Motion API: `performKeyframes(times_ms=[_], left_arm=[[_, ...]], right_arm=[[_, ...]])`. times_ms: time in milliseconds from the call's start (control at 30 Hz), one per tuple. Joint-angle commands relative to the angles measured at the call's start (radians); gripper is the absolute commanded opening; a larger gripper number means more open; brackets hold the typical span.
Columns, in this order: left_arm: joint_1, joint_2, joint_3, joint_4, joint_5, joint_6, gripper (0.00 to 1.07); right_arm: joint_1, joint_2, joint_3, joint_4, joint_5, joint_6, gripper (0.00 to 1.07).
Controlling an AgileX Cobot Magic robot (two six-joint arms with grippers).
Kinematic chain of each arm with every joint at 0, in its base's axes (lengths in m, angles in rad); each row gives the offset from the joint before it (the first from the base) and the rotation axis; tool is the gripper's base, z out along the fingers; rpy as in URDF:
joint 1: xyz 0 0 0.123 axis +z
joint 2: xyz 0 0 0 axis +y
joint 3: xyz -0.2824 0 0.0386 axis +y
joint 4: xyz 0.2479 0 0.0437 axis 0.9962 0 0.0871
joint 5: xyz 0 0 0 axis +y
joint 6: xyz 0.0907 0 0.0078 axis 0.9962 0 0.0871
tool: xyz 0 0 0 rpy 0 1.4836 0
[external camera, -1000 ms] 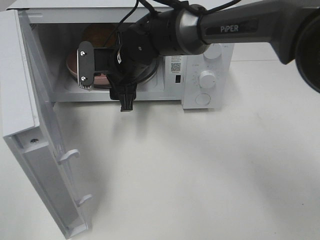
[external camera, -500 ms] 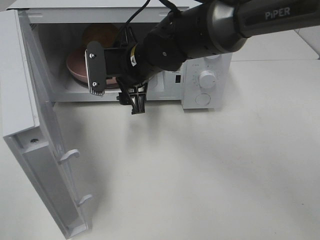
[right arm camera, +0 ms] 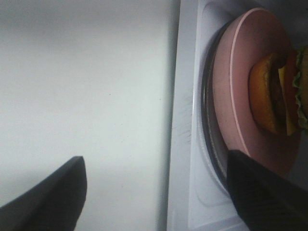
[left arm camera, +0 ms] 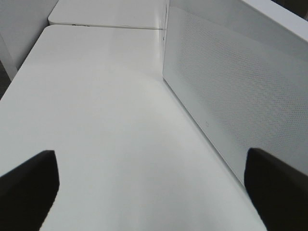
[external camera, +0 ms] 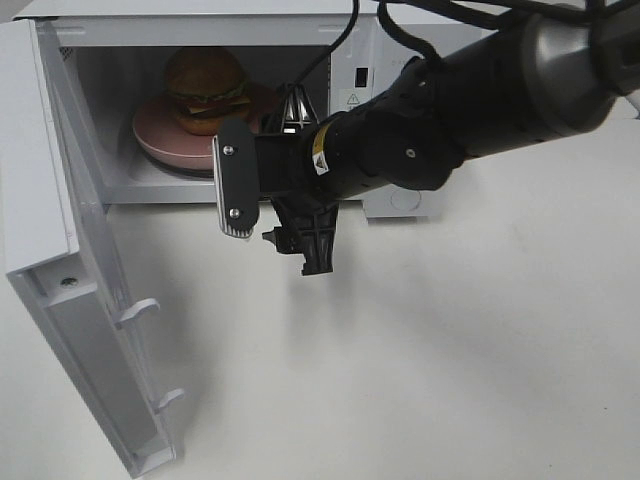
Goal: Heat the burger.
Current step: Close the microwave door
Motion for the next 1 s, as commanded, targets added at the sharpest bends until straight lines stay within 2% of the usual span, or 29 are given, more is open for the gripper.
performKeyframes(times_ms=[33,433,700,1000], left_arm=[[0.002,-0.021,0.001,-0.001,-0.004,0.0,1.0],[0.002,-0.021,0.001,-0.001,-0.004,0.0,1.0],[0.002,-0.021,0.001,-0.001,-0.004,0.0,1.0],[0.002,-0.021,0.001,-0.001,-0.004,0.0,1.0]], right_arm=[[0.001,-0.063,0.069,-0.007,-0.047,0.058,0.76],[0.001,-0.238,0.265,-0.003,-0.053,0.358,0.76],[0.001,-0.356,0.356,0.005,-0.003,0.567,0.76],[0.001,-0.506,0.387,0.067,0.304,0.883,0.76]])
